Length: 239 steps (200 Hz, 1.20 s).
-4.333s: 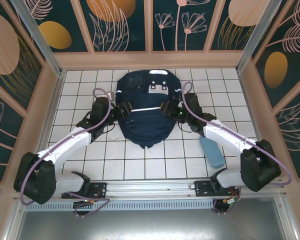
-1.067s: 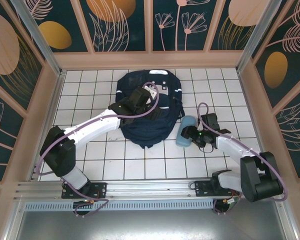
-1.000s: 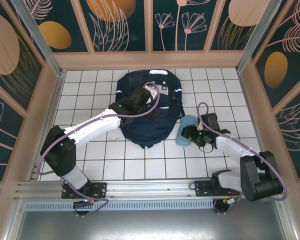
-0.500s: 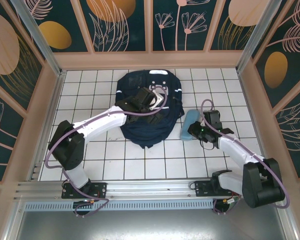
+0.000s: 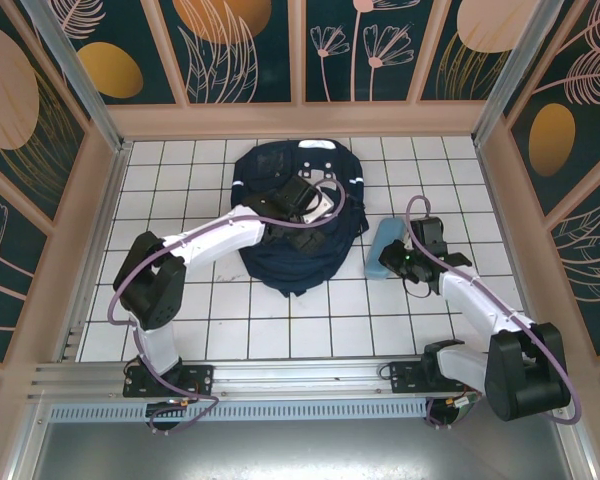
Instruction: Pack the student bag
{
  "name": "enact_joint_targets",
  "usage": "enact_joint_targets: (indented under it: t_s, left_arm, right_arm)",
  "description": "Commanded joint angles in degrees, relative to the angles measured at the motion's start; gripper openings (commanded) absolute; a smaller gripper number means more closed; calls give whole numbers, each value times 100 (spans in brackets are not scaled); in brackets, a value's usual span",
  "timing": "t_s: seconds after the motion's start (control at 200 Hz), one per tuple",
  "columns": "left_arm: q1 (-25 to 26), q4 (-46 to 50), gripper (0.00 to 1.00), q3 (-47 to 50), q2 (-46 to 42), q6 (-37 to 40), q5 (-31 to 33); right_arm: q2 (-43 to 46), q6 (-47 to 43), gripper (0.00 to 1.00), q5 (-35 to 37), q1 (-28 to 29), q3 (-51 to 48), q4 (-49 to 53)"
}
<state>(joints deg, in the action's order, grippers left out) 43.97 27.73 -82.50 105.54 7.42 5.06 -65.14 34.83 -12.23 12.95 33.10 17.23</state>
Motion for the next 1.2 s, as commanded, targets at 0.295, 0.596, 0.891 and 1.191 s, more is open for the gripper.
enact_joint_targets:
  t_s: [0.295, 0.596, 0.891, 1.191]
  left_arm:
    - [-292, -189, 50, -284, -271, -447, 968]
    - [-307, -577, 19, -179, -468, -469, 1120]
    - [-309, -1007, 14, 401, -867, -99, 560]
    - [-308, -592, 38, 447, -308, 27, 586]
  right_arm:
    - [455, -114, 21, -959, -7, 401, -66]
    - [317, 231, 21, -2726, 843, 463, -1399]
    - [-461, 684, 18, -2471, 1346, 783, -1356]
    - [-821, 999, 16, -2241, 1329, 912, -1097]
